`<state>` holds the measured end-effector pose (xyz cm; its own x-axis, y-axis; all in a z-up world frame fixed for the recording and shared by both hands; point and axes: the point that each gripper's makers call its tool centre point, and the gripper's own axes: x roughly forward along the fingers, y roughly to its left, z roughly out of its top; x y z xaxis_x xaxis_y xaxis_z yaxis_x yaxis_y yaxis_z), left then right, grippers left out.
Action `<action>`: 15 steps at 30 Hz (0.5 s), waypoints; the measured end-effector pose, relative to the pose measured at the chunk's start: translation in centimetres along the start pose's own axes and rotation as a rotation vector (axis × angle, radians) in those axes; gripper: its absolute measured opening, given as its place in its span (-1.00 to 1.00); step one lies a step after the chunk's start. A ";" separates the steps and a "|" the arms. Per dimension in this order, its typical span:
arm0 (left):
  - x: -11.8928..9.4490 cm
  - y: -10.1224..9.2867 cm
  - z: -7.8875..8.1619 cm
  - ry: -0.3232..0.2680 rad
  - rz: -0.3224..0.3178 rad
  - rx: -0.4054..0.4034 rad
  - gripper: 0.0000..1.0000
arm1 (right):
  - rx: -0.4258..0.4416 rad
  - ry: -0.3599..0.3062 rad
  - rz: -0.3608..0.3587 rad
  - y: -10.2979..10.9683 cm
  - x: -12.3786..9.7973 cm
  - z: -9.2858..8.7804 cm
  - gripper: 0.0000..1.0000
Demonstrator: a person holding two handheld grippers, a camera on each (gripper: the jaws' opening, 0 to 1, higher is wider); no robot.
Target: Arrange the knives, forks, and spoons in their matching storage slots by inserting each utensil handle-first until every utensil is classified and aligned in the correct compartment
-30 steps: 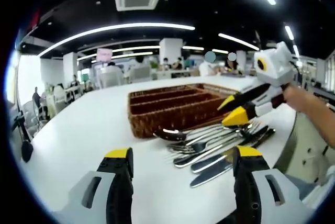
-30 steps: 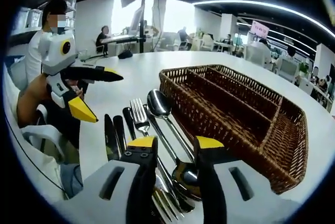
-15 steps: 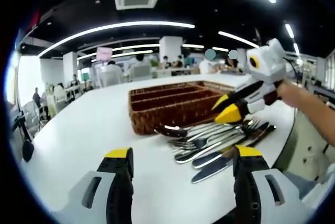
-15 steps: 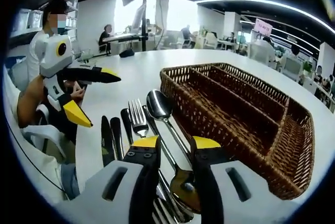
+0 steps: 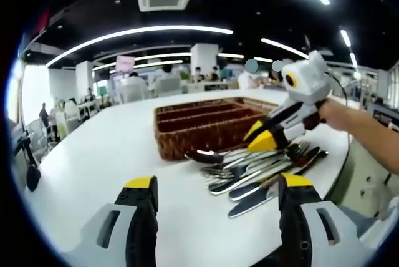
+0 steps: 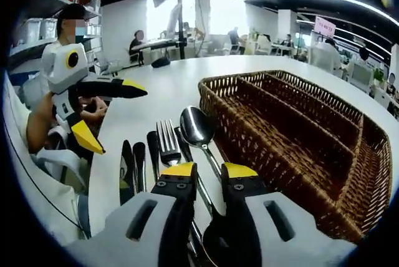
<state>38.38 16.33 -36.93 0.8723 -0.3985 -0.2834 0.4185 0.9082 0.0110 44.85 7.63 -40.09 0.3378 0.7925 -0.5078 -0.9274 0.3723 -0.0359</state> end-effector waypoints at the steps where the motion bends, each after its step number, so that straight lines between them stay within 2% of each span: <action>1: 0.0 0.0 0.1 -0.005 0.002 -0.004 0.62 | 0.003 0.005 0.003 0.0 0.1 -0.2 -0.67; 7: 0.0 0.2 -0.1 0.000 0.010 -0.004 0.69 | 0.000 0.010 0.005 -0.4 0.2 -0.1 -0.67; 15: -0.1 0.3 0.0 0.001 0.014 -0.008 0.72 | 0.004 0.020 0.023 0.3 0.4 -0.1 -0.68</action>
<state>38.45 16.62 -36.94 0.8777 -0.3857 -0.2844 0.4043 0.9146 0.0073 44.68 8.00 -40.34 0.3131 0.7911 -0.5254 -0.9342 0.3563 -0.0202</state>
